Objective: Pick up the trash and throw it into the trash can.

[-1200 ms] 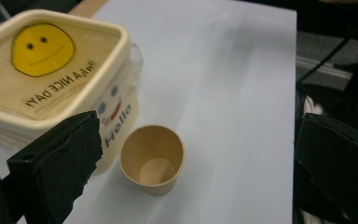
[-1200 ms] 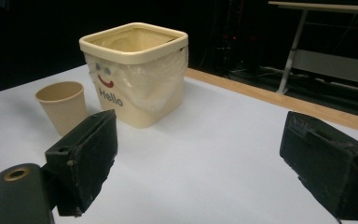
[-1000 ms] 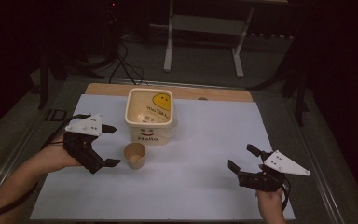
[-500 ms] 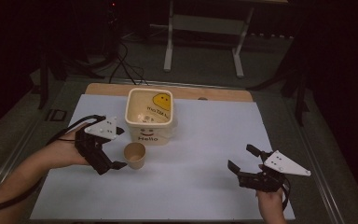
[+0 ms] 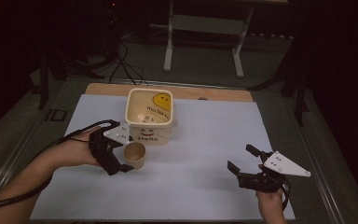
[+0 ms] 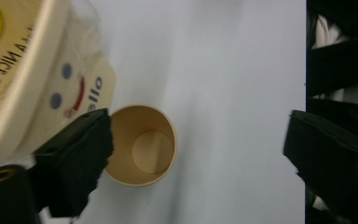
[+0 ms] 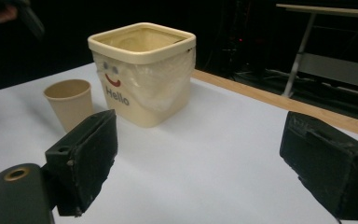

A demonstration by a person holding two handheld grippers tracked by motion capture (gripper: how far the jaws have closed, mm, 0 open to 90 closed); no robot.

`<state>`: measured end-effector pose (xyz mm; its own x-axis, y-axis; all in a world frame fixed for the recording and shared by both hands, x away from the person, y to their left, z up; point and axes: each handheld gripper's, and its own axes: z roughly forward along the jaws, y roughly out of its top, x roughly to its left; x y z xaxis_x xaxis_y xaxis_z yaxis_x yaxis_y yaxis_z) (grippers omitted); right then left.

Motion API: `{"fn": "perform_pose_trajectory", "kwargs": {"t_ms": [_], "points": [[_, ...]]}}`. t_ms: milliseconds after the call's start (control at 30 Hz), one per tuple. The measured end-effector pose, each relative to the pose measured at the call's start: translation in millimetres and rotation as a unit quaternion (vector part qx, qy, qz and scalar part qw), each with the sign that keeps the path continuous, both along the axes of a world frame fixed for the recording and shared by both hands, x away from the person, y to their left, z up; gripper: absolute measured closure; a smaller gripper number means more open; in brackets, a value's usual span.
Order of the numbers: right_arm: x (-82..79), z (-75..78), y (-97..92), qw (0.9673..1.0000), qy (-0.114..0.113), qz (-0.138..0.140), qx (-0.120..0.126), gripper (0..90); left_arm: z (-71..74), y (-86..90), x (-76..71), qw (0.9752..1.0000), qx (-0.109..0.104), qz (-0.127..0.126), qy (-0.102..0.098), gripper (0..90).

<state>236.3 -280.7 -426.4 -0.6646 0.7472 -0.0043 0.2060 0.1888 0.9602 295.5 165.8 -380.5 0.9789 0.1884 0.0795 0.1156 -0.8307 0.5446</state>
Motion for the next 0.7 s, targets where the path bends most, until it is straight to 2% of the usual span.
{"fn": "perform_pose_trajectory", "kwargs": {"t_ms": [233,433,500,700], "points": [[0.6,-0.8,0.0,1.0,0.002,0.001,0.0,11.2,-15.1,-9.2,3.4,0.9998,0.016,-0.008,0.003,24.7],[1.2,-1.5,0.3,1.0,0.004,0.002,-0.005,11.2,-28.2,-10.8,6.5,0.9995,0.032,0.004,0.008,41.1],[1.4,-1.6,0.5,1.0,0.005,0.004,-0.006,11.2,-32.9,-11.3,6.9,0.9992,0.039,0.009,0.007,42.4],[1.4,-1.9,1.5,0.9999,0.006,0.006,-0.007,11.2,-44.7,-13.6,8.5,0.9981,0.057,0.023,0.004,54.7]]}}
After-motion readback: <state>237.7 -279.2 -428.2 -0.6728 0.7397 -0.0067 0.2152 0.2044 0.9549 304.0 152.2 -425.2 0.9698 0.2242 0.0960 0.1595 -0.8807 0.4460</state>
